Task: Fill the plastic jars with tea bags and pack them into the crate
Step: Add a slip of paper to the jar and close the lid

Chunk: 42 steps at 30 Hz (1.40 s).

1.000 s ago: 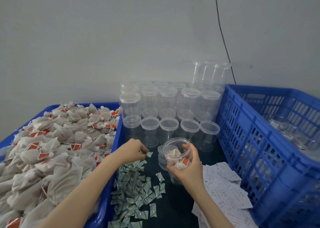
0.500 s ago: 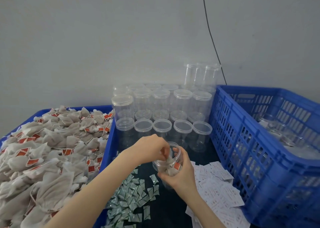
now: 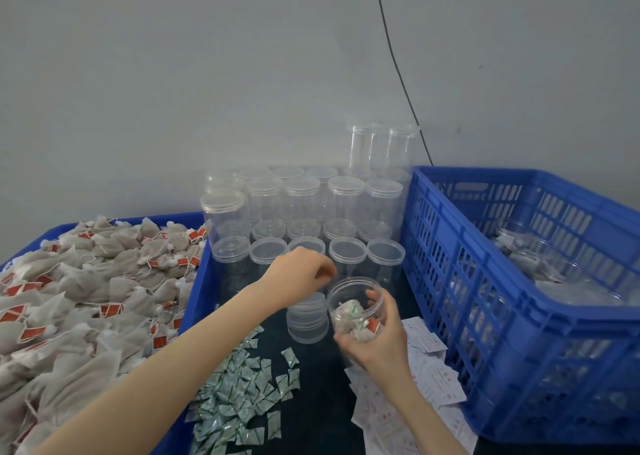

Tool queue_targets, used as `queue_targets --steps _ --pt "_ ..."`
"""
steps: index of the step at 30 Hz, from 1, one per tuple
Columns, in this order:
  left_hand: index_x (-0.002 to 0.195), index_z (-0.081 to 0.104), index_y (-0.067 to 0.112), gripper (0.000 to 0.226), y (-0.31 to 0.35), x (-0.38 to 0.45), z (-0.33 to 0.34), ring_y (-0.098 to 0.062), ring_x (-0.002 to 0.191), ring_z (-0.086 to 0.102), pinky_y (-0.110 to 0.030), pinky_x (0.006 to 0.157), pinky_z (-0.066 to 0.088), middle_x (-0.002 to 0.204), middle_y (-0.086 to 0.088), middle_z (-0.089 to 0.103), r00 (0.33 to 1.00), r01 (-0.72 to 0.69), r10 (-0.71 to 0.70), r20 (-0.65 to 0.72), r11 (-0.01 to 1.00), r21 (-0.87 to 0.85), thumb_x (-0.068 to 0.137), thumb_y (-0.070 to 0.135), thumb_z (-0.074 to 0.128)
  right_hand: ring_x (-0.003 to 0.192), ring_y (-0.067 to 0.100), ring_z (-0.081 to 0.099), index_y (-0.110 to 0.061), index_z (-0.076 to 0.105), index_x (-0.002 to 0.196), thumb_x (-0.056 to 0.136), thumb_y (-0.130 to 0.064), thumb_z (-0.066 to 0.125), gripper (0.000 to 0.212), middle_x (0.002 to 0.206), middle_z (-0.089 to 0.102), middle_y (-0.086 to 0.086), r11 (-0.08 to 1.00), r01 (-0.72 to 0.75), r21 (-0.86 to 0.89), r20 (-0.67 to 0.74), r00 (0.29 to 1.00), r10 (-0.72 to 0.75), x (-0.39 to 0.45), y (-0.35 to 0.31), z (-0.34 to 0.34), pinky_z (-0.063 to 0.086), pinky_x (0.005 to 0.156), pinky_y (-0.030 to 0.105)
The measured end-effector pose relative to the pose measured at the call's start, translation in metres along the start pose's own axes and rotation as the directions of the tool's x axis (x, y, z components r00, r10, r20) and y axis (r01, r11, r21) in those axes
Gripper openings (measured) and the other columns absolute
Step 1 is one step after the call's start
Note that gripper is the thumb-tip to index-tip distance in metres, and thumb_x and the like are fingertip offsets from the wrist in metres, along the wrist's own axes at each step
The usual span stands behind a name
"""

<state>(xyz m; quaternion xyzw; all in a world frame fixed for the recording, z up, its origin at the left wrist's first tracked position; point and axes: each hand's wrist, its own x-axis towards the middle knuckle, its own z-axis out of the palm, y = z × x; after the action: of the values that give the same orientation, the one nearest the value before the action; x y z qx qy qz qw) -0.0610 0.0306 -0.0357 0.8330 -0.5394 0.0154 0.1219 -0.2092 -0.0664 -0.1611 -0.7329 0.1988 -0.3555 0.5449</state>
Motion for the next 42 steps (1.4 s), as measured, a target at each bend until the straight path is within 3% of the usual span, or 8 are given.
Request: queue_targets --steps 3,8,12,20,23,27,38,42 --pt "0.108 0.068 0.022 0.021 0.000 0.017 0.008 -0.018 0.096 0.063 -0.039 0.082 0.054 0.107 0.002 0.069 0.996 0.078 -0.080 -0.029 0.995 -0.055 0.093 0.020 0.053 0.106 -0.004 0.061 -0.050 0.046 0.121 0.055 -0.012 0.094 0.090 0.122 0.057 -0.023 1.000 0.026 -0.016 -0.073 0.997 -0.027 0.008 0.003 -0.022 0.054 0.085 0.016" --pt "0.111 0.069 0.017 0.025 0.014 0.037 0.054 -0.025 0.102 0.063 -0.038 0.086 0.053 0.112 -0.005 0.068 0.945 0.077 -0.097 0.313 0.994 0.076 0.090 0.020 0.056 0.103 -0.010 0.061 -0.064 0.042 0.116 0.058 -0.012 0.093 0.093 0.118 0.056 -0.033 1.000 0.015 -0.019 -0.134 0.991 -0.017 0.016 0.001 -0.043 0.053 0.076 0.011" --pt "0.115 0.064 0.011 0.029 0.039 0.034 0.114 -0.026 0.107 0.060 -0.034 0.085 0.049 0.118 -0.009 0.064 0.905 0.063 -0.064 0.420 0.998 0.016 0.090 0.023 0.057 0.101 -0.016 0.058 -0.057 0.044 0.117 0.057 -0.012 0.093 0.089 0.114 0.055 -0.039 0.999 0.031 -0.019 -0.149 0.988 -0.034 0.020 -0.005 -0.051 0.049 0.073 0.005" --pt "0.091 0.064 0.017 0.011 0.067 0.026 0.161 -0.016 0.086 0.059 -0.028 0.065 0.043 0.099 0.002 0.063 0.963 0.160 -0.126 0.240 0.979 -0.129 0.085 0.025 0.060 0.108 -0.010 0.058 -0.045 0.043 0.129 0.060 -0.010 0.093 0.092 0.114 0.049 -0.048 0.999 0.037 0.002 -0.152 0.988 -0.036 0.024 -0.009 -0.057 0.050 0.086 0.017" --pt "0.089 0.066 0.012 0.013 0.060 0.024 0.160 -0.016 0.079 0.056 -0.027 0.063 0.042 0.077 0.009 0.053 0.980 0.158 -0.136 0.145 0.975 -0.155 0.086 0.021 0.057 0.106 -0.015 0.056 -0.049 0.044 0.122 0.061 -0.008 0.092 0.088 0.113 0.048 -0.049 0.999 0.041 -0.014 -0.151 0.988 -0.042 0.025 -0.010 -0.055 0.050 0.079 0.009" --pt "0.092 0.068 0.017 0.016 0.058 0.020 0.162 -0.018 0.085 0.062 -0.026 0.060 0.041 0.090 0.002 0.067 0.983 0.127 -0.107 0.148 0.983 -0.133 0.088 0.027 0.057 0.105 -0.020 0.053 -0.049 0.044 0.118 0.060 -0.007 0.092 0.086 0.111 0.049 -0.050 0.999 0.039 -0.023 -0.162 0.986 -0.042 0.024 -0.012 -0.054 0.045 0.077 0.001" --pt "0.097 0.072 0.016 0.028 0.065 0.015 0.163 -0.020 0.089 0.055 -0.031 0.073 0.038 0.090 -0.004 0.069 0.959 -0.279 0.257 0.122 0.932 0.230 0.093 0.017 0.045 0.110 -0.004 0.055 -0.037 0.042 0.133 0.061 -0.011 0.093 0.092 0.121 0.051 -0.024 0.999 0.033 -0.039 -0.191 0.981 -0.040 0.026 -0.016 -0.066 0.045 0.083 0.011" --pt "0.051 0.066 0.029 0.019 0.065 0.009 0.151 -0.002 0.053 0.052 -0.017 0.053 0.037 0.048 0.015 0.057 0.904 -0.428 0.357 0.235 0.766 0.480 0.059 0.041 0.078 0.108 -0.011 0.051 -0.031 0.042 0.138 0.061 -0.012 0.093 0.095 0.120 0.050 -0.025 0.998 0.031 -0.057 -0.206 0.978 -0.042 0.026 -0.017 -0.070 0.043 0.076 0.000"
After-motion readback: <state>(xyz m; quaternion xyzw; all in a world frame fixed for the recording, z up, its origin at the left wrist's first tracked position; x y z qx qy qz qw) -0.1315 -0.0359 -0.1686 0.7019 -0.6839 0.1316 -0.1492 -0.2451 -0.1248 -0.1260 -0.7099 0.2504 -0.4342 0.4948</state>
